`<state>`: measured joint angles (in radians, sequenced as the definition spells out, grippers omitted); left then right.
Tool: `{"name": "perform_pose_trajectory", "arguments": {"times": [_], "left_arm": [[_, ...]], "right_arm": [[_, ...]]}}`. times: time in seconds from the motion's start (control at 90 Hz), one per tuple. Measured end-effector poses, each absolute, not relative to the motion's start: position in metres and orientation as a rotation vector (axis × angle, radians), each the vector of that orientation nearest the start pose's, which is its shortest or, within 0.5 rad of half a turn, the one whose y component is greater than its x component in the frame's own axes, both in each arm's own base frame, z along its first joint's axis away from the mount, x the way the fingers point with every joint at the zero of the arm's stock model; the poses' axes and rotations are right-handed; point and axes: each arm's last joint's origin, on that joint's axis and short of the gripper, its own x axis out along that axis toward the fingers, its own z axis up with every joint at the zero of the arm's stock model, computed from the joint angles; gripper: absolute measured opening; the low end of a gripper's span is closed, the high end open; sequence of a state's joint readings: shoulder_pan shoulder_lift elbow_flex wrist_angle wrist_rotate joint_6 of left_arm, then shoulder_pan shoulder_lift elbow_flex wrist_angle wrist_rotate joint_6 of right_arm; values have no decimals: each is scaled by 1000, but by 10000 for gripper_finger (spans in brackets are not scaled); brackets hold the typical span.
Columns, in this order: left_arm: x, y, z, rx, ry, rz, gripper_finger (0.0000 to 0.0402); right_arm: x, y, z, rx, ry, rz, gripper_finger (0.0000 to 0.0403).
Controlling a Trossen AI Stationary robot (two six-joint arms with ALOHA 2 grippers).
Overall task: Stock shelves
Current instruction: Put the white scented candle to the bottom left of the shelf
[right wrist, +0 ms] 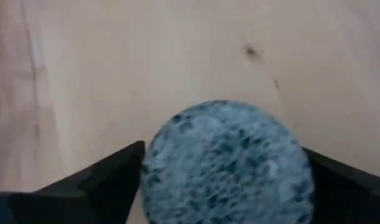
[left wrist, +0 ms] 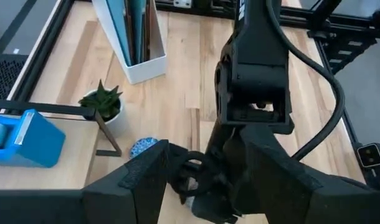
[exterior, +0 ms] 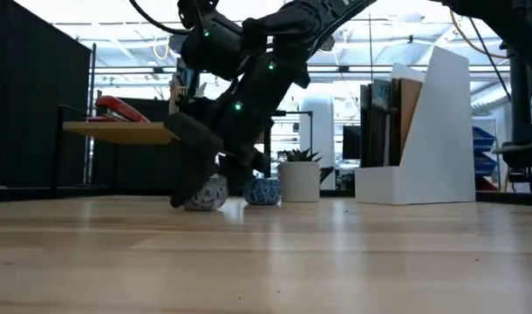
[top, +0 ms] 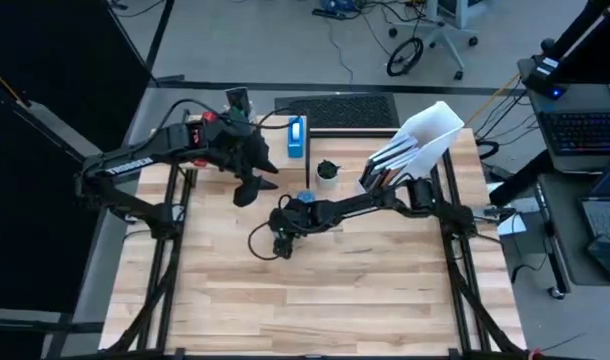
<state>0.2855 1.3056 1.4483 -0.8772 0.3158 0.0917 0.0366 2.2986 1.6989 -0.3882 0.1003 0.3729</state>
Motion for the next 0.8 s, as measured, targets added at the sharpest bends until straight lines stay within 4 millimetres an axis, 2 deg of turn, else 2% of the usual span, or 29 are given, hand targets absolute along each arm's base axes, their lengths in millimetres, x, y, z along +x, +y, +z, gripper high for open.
{"name": "perform_pose_trajectory", "arguments": {"times": [0.111, 0.233, 0.5, 0.8], "left_arm": [[248, 63, 389, -130, 699, -61, 200], [248, 63, 389, -130, 698, -61, 200], [248, 64, 389, -128, 689, -60, 200], [248, 64, 388, -126, 704, -27, 200]], "right_arm": [[484, 15, 133, 283, 962, -242, 381], [482, 16, 144, 275, 950, -235, 385], [469, 15, 197, 206, 891, -200, 384], [423, 9, 261, 59, 968, -340, 384]]}}
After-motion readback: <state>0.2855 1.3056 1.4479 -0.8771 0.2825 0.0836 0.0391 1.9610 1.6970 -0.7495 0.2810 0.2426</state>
